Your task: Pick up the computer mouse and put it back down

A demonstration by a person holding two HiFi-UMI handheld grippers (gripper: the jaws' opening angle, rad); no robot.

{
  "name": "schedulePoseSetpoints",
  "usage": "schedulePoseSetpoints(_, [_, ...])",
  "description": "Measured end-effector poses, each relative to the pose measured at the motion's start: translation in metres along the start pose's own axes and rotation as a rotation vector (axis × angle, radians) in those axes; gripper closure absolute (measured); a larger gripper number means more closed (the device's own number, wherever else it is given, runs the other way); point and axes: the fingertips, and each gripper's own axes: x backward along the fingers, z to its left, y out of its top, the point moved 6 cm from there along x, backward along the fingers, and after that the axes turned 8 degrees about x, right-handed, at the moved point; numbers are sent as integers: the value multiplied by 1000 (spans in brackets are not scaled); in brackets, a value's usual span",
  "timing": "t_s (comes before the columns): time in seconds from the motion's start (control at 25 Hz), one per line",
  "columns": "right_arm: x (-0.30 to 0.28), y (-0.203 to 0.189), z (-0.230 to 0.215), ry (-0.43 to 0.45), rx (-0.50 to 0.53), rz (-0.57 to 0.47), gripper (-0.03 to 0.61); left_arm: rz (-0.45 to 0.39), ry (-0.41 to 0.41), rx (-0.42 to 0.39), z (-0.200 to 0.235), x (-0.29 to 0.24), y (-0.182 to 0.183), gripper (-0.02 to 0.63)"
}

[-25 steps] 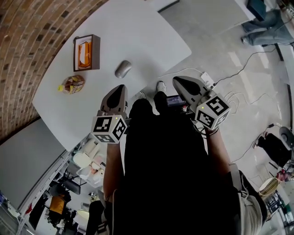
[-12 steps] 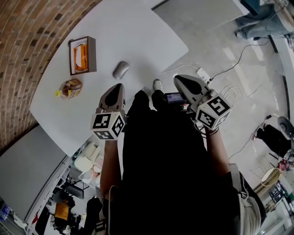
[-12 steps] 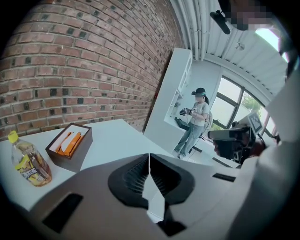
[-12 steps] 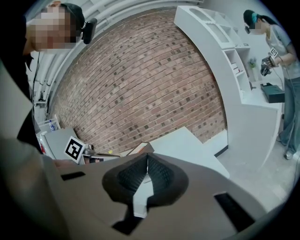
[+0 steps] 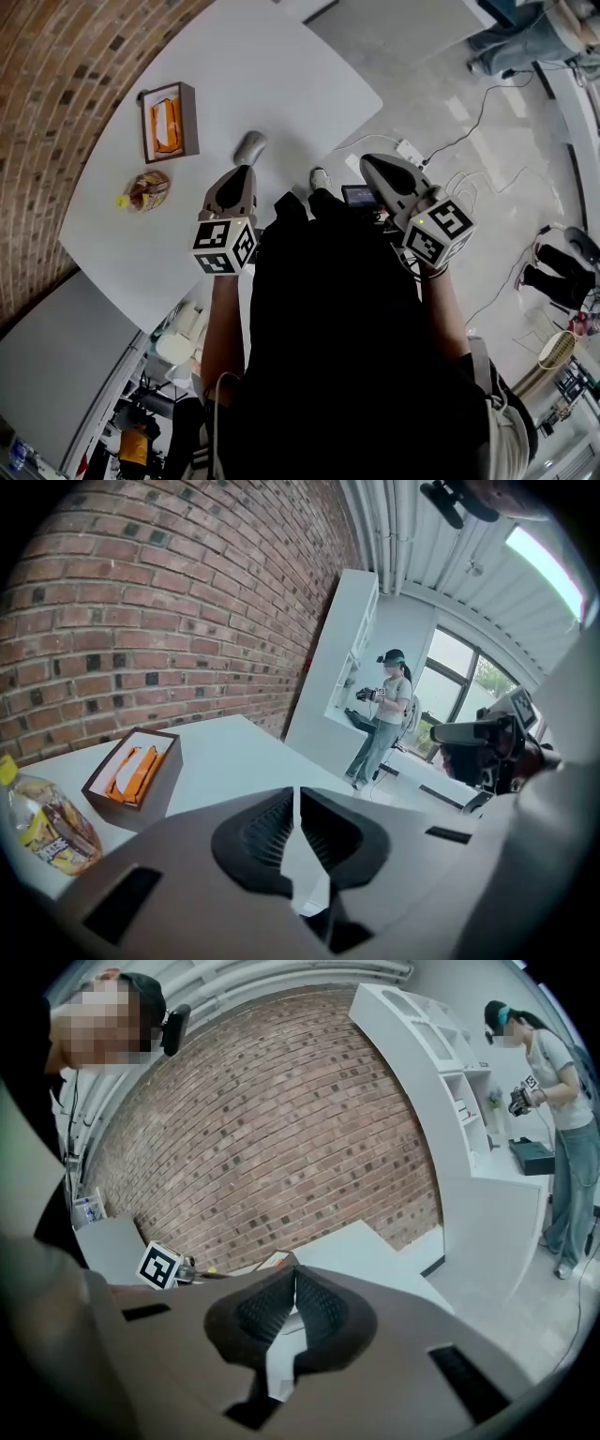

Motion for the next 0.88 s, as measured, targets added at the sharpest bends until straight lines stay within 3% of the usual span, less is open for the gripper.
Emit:
schedulePoseSetpoints(0.28, [-1,1,4,-45,-9,-5,560,45,1,-6,17,-11,-2,597])
schedulePoseSetpoints(0.88, [-5,-3,19,-162,-49,-2,560,206,19,-41,74,-46,-29,474])
